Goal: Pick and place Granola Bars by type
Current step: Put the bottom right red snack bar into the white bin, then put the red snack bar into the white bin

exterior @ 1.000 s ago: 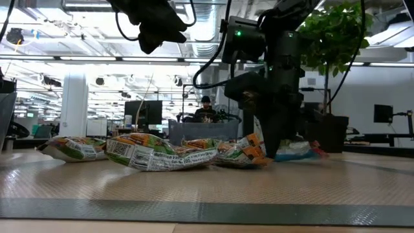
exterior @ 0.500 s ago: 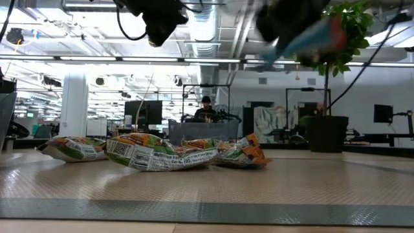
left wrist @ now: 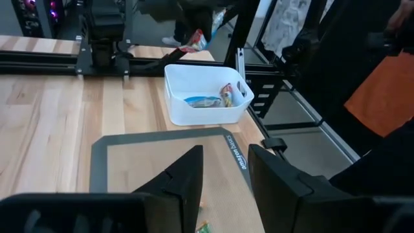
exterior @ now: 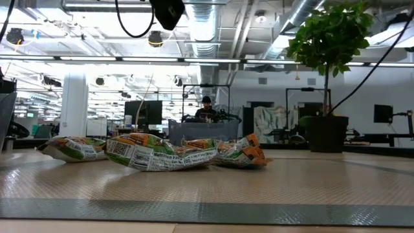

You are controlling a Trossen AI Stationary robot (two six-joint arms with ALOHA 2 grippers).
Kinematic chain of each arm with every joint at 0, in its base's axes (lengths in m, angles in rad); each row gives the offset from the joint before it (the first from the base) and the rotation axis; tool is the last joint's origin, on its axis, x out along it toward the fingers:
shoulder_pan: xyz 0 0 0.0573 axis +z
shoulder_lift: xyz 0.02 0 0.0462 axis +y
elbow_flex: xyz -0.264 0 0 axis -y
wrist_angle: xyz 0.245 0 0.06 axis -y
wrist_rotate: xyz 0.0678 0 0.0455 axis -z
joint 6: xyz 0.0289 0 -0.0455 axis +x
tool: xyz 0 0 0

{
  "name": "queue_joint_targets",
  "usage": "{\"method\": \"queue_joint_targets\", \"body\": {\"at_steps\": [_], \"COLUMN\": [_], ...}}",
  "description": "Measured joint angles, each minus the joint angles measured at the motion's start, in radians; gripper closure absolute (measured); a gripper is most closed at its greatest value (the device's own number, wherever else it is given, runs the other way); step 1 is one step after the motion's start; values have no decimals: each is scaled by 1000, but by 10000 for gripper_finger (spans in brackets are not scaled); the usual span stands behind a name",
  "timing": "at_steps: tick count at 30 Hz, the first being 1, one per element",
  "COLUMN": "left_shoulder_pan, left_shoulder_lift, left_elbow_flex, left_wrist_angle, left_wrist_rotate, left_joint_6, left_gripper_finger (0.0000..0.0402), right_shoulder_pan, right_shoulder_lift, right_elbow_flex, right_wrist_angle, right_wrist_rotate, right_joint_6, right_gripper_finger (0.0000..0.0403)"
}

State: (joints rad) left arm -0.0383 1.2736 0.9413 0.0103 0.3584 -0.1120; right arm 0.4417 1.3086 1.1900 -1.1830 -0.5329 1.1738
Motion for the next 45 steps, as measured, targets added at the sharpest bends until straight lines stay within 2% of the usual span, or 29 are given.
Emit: {"method": "queue_joint_targets", "body": {"at_steps": [6,11,14,18,24,29,36,45], "left_shoulder_pan": [0,0,0,0,0,1,2,10], "left_shoulder_lift": [0,0,0,0,0,0,0,0], "left_elbow_flex": [0,0,0,0,0,0,0,0], "left_wrist_angle": [1,3,1,0,0,2,2,3], "left_wrist_rotate": [0,-1,-2,-4,-55,-115,-212,-409], "left_joint_6": [-1,-11,-17,-33,-68,-134,-234,-403], "left_gripper_finger": [286,286,286,286,286,286,286,286], "right_shoulder_pan": [84,95,86,67,-54,-214,-408,-570], "right_shoulder_lift": [120,215,247,257,244,251,251,251], "right_elbow_flex": [0,0,0,0,0,0,0,0], "right_wrist_angle": [-9,-15,-5,48,195,259,404,601], "right_wrist_rotate": [14,0,-1,12,138,157,179,454], "right_joint_6": [58,58,54,-32,-168,-304,-580,-1113], "right_gripper_finger": [356,321,285,239,200,193,201,217]}}
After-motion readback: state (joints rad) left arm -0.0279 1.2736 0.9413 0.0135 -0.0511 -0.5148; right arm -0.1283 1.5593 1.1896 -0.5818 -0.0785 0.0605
